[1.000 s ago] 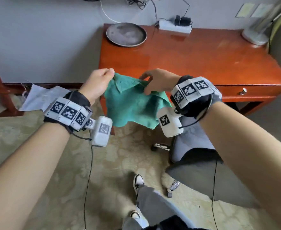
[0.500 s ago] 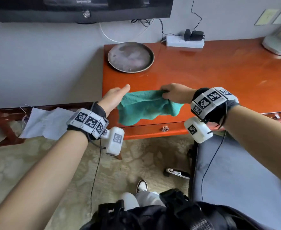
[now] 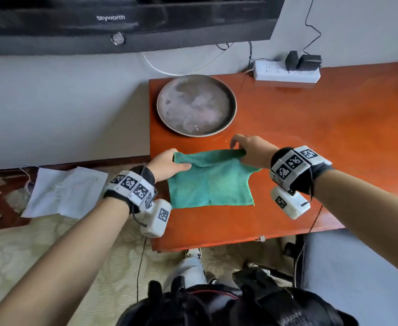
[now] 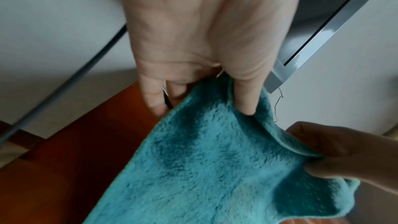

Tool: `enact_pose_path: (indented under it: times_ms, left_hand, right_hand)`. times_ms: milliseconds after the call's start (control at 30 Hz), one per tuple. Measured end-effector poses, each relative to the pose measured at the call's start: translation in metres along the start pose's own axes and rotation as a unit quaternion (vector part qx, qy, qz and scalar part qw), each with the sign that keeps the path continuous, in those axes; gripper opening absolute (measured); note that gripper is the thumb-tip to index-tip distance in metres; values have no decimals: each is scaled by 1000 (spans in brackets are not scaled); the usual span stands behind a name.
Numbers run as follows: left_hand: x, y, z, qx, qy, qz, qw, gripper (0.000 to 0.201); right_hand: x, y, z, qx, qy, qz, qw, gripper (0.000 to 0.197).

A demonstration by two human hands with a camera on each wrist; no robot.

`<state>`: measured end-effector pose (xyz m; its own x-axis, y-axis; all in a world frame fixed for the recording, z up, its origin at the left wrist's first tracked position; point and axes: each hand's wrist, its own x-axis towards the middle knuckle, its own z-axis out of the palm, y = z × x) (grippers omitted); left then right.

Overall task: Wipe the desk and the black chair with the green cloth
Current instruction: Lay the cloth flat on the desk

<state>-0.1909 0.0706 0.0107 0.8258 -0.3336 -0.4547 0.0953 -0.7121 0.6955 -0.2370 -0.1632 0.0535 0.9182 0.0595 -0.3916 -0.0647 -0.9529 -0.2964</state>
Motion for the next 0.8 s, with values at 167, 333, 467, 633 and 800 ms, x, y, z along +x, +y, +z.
enact_pose_path:
  times_ms: [167,333,467,633,800]
  left_hand:
    - [42,-4,-14,10,42,6,999,33]
    - [68,-1,-15,59,143,56,986,19]
    - [76,3,-15,103,185,41,977,15]
    - [70,-2,-16,100,162,37,981,28]
    - [69,-9,-14,97,158,5,983,14]
  right_hand:
    - [47,21,-6,63,11,10,998,26]
    - [77,39,-3,106,27,-8,994,17]
    - [96,51,-11,125,80,-25,989,11]
    - [109,66,0,-11,-32,-56,998,38]
    - [116,68,18,-159,-51,-111,980,62]
